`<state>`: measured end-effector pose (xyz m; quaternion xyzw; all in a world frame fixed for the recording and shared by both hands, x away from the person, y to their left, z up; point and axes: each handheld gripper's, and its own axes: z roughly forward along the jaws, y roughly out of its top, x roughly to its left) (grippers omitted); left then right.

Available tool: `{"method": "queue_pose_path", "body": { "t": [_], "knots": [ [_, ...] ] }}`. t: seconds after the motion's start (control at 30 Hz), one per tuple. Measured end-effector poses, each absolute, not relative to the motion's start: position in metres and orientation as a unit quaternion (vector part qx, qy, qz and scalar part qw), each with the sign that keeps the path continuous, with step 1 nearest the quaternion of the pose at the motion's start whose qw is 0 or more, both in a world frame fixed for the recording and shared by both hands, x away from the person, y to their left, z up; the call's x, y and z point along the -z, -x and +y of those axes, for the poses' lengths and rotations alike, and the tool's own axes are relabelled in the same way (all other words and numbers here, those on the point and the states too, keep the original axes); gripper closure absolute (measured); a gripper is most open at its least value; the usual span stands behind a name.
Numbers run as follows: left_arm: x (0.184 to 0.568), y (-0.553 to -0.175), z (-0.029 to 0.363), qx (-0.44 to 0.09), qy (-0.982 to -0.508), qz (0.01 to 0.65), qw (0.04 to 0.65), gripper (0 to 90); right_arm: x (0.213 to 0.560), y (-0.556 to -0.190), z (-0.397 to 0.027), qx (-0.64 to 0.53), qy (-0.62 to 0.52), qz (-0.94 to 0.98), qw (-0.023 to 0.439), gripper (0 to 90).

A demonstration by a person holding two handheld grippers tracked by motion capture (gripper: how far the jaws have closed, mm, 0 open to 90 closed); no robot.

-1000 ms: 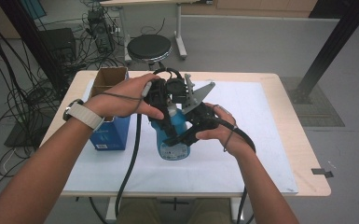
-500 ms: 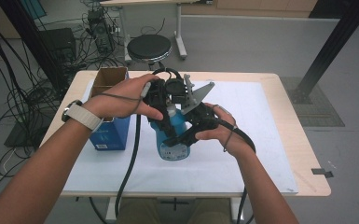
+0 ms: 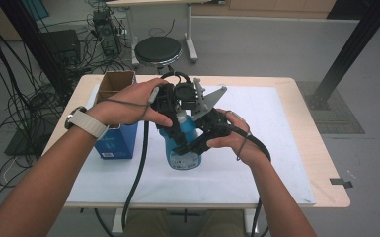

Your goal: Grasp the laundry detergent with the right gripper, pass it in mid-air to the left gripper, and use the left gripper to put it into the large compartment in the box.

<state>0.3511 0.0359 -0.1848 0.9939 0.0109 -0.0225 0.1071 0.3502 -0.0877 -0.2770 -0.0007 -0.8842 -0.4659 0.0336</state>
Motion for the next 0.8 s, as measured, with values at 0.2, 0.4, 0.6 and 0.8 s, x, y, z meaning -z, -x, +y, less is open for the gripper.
{"method": "queue_pose_path", "body": {
  "t": [0.2,0.4,0.6,0.8],
  "knots": [
    [0.1846,-0.3513,0.0362,0.023,-0.994,0.012,0.109,37.2,0.277,-0.3505,-0.0878,0.466,0.001,-0.884,0.035,43.1],
    [0.1847,-0.3514,0.0371,0.023,-0.994,0.013,0.109,37.3,0.2771,-0.3507,-0.0874,0.467,0.0,-0.884,0.035,43.0],
    [0.185,-0.3514,0.0372,0.02,-0.994,0.011,0.111,37.3,0.2765,-0.3509,-0.0876,0.464,-0.002,-0.885,0.029,43.0],
    [0.185,-0.3517,0.0376,0.021,-0.993,0.011,0.112,37.3,0.2771,-0.3509,-0.0873,0.465,-0.001,-0.885,0.031,43.0]
  ]
}}
